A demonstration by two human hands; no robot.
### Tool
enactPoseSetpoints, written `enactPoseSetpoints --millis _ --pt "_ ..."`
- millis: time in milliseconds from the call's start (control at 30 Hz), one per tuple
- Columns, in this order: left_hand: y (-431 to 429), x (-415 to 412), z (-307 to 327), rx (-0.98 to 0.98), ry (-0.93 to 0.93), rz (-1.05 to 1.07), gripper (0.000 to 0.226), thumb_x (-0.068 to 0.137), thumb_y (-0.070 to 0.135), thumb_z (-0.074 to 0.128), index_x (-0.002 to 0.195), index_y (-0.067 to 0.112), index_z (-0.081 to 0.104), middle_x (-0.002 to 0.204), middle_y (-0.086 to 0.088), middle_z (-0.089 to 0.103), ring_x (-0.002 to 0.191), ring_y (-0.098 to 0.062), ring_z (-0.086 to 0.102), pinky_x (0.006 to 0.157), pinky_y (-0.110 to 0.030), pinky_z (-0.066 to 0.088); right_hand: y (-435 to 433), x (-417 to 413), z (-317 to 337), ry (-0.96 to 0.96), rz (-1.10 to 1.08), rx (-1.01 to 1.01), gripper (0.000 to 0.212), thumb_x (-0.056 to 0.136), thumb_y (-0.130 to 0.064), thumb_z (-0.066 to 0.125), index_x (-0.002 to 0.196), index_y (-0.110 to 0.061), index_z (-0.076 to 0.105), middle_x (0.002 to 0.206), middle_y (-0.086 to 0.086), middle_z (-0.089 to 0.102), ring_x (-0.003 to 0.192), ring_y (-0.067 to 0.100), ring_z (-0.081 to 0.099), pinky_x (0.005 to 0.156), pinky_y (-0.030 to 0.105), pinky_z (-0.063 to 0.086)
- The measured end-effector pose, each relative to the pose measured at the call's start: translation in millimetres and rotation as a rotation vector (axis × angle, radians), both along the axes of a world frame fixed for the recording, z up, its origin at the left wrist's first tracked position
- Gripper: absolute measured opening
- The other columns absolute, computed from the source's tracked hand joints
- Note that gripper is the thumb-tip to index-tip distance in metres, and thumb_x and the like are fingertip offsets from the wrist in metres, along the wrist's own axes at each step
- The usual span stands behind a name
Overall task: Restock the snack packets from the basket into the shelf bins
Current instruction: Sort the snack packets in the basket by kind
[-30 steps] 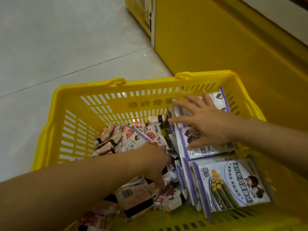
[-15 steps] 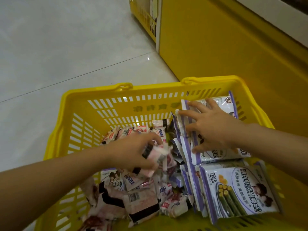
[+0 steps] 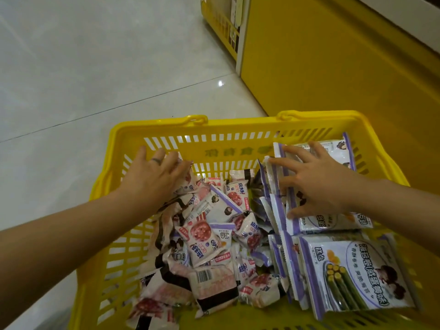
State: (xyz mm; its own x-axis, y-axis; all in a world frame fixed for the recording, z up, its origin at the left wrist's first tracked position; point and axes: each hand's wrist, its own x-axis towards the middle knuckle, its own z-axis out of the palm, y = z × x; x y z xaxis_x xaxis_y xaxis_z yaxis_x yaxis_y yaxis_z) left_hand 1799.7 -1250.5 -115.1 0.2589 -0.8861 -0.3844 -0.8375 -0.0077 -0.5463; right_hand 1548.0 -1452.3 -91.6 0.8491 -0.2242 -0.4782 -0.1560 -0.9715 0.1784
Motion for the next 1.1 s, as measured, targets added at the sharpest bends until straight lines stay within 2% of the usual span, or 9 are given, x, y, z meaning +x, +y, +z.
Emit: enactPoseSetpoints --millis 67,200,333,400,533,667,833,1000,1100 --pt "-1.9 -11.4 3.1 -0.012 0.085 -0.075 0.081 0.094 0.055 0.042 0.150 0.025 -0.008 0.159 -0.011 0.003 0.145 -0.034 0.013 0.111 -0.062 0.010 -1.1 -1.7 -0.6 -0.014 0.000 0.021 0.070 0.070 -0.085 0.042 0.125 -0.042 0.050 0.161 -0.008 -0.002 0.145 0.026 -0.013 0.110 0.064 -0.007" --pt "-8.7 -56.4 -5.6 -0.060 0.609 -0.317 0.051 0.096 0.044 0.048 0.141 0.027 0.033 0.142 -0.004 0.043 0.128 -0.025 0.043 0.108 -0.045 0.029 -1.7 -2.2 -1.5 -0.037 -0.012 0.064 0.069 0.070 -0.084 0.041 0.128 -0.047 0.044 0.161 -0.008 -0.004 0.145 0.024 -0.017 0.109 0.064 -0.013" --pt "-18.9 -68.7 -25.1 0.161 0.809 0.008 0.037 0.098 0.045 0.043 0.127 0.023 0.051 0.116 -0.001 0.060 0.096 -0.019 0.057 0.081 -0.033 0.046 2.3 -3.8 -6.3 -0.014 -0.044 0.083 0.067 0.083 -0.070 0.044 0.143 -0.054 0.019 0.160 -0.007 -0.015 0.142 0.025 -0.028 0.106 0.069 -0.018" --pt "-20.9 -73.1 -34.7 0.173 0.823 0.122 0.036 0.097 0.047 0.044 0.122 0.023 0.054 0.106 0.001 0.064 0.083 -0.017 0.053 0.077 -0.032 0.039 5.2 -3.8 -7.6 -0.009 -0.059 0.104 0.054 0.088 -0.062 0.042 0.140 -0.055 0.027 0.160 -0.007 -0.016 0.141 0.026 -0.031 0.104 0.072 -0.016" --pt "-28.1 -84.4 -42.9 0.372 0.630 0.064 0.037 0.092 0.047 0.051 0.111 0.017 0.061 0.102 -0.002 0.060 0.088 -0.022 0.052 0.103 -0.053 0.025 5.9 -0.1 -6.2 0.003 -0.076 0.125 0.045 0.089 -0.066 0.037 0.129 -0.051 0.048 0.161 -0.007 -0.010 0.143 0.027 -0.028 0.104 0.073 -0.014" --pt "-39.5 -76.8 -26.6 0.423 0.670 0.011 0.030 0.088 0.045 0.059 0.096 0.017 0.055 0.092 -0.001 0.053 0.083 -0.020 0.047 0.098 -0.047 0.037 3.7 -2.1 -4.6 -0.019 -0.052 0.128 0.047 0.085 -0.070 0.039 0.125 -0.048 0.053 0.161 -0.007 -0.005 0.144 0.026 -0.026 0.105 0.071 -0.015" --pt "-36.8 -53.3 9.3 0.233 0.910 0.149 0.030 0.092 0.047 0.054 0.115 0.028 0.048 0.109 0.003 0.058 0.077 -0.008 0.050 0.065 -0.024 0.036 -4.3 -12.1 -3.2 -0.140 -0.054 0.190 0.055 0.086 -0.067 0.045 0.137 -0.046 0.041 0.161 -0.008 -0.002 0.146 0.019 -0.018 0.113 0.064 -0.008" --pt "-34.3 -41.9 36.1 -0.341 1.099 0.282 0.021 0.087 0.051 0.055 0.088 0.031 0.048 0.077 0.010 0.059 0.067 -0.005 0.056 0.056 -0.028 0.045 -15.3 -23.2 7.0 -0.226 -0.088 0.187 0.072 0.085 -0.063 0.052 0.147 -0.039 0.025 0.161 -0.006 0.003 0.147 0.016 -0.006 0.114 0.034 -0.008" --pt "-40.9 -58.0 41.4 -0.695 1.376 0.484 0.018 0.086 0.048 0.058 0.089 0.030 0.056 0.078 0.013 0.065 0.069 0.000 0.062 0.055 -0.020 0.049 -19.5 -27.8 17.1 -0.345 -0.219 0.245 0.063 0.088 -0.047 0.059 0.144 -0.031 0.035 0.156 -0.004 0.025 0.142 0.016 0.021 0.112 0.025 0.013"
